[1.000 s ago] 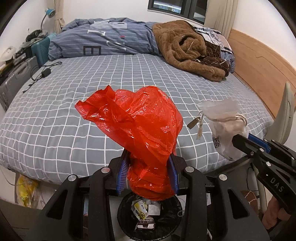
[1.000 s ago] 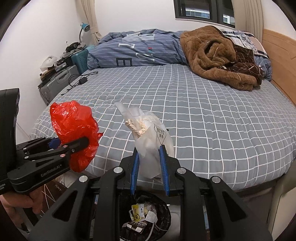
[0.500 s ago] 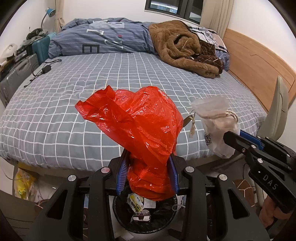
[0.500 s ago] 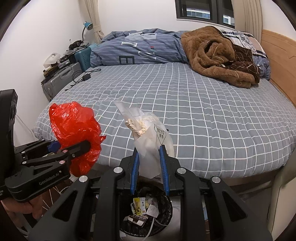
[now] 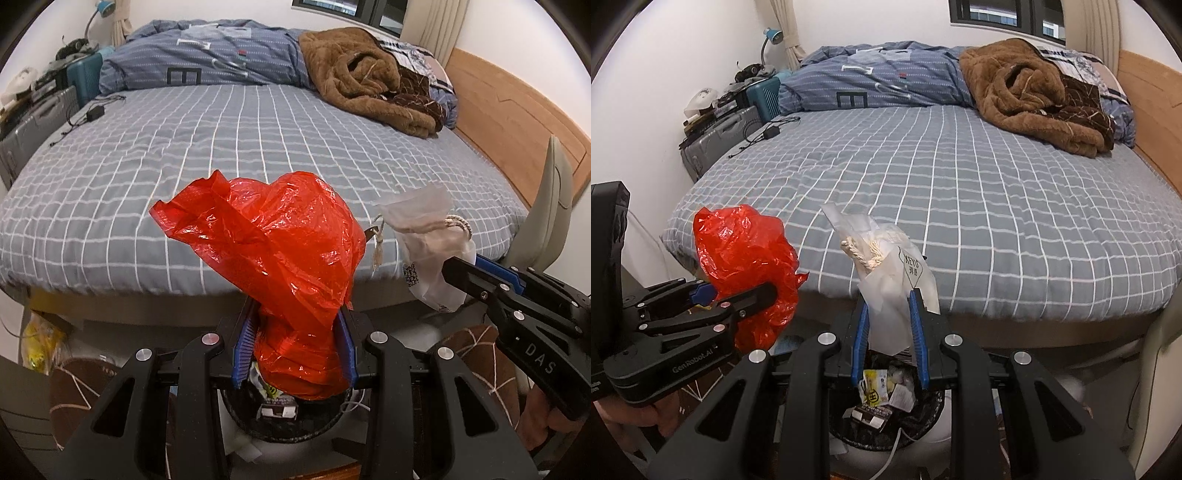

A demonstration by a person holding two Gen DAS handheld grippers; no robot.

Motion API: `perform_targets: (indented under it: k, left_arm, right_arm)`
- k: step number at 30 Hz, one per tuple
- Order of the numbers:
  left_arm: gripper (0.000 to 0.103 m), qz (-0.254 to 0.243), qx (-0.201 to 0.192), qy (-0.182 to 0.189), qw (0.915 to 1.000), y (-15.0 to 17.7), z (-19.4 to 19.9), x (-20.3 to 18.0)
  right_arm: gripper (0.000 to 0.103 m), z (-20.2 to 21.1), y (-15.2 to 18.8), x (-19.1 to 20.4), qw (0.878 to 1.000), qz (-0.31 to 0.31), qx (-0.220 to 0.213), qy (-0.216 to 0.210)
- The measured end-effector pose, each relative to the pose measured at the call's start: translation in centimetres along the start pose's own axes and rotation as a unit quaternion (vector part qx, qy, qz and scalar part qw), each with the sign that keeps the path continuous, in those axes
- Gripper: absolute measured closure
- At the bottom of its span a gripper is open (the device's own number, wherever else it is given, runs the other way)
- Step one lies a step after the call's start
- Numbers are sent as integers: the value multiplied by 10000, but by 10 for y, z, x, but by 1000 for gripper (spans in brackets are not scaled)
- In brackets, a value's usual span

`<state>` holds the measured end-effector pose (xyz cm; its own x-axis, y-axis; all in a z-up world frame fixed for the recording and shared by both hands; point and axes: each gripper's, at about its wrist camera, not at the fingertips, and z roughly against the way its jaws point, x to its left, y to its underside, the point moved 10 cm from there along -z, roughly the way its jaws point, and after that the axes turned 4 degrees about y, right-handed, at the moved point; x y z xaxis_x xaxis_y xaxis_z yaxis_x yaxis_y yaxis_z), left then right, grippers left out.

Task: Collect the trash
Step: 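Carry the held red bag and white packet down over the black bin, then open the left tool to drop the red bag while the right tool releases the white packet into the bin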

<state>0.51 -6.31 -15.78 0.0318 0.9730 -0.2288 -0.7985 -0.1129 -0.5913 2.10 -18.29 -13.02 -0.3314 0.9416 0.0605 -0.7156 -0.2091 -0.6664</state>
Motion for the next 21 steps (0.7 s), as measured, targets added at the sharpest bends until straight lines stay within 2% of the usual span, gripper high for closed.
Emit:
perform_targets:
  k: [21]
  left_arm:
    - [66, 170, 555, -155, 9982, 78, -30, 31]
  right_arm:
    - [82, -21, 69, 9, 9988, -9, 493, -31]
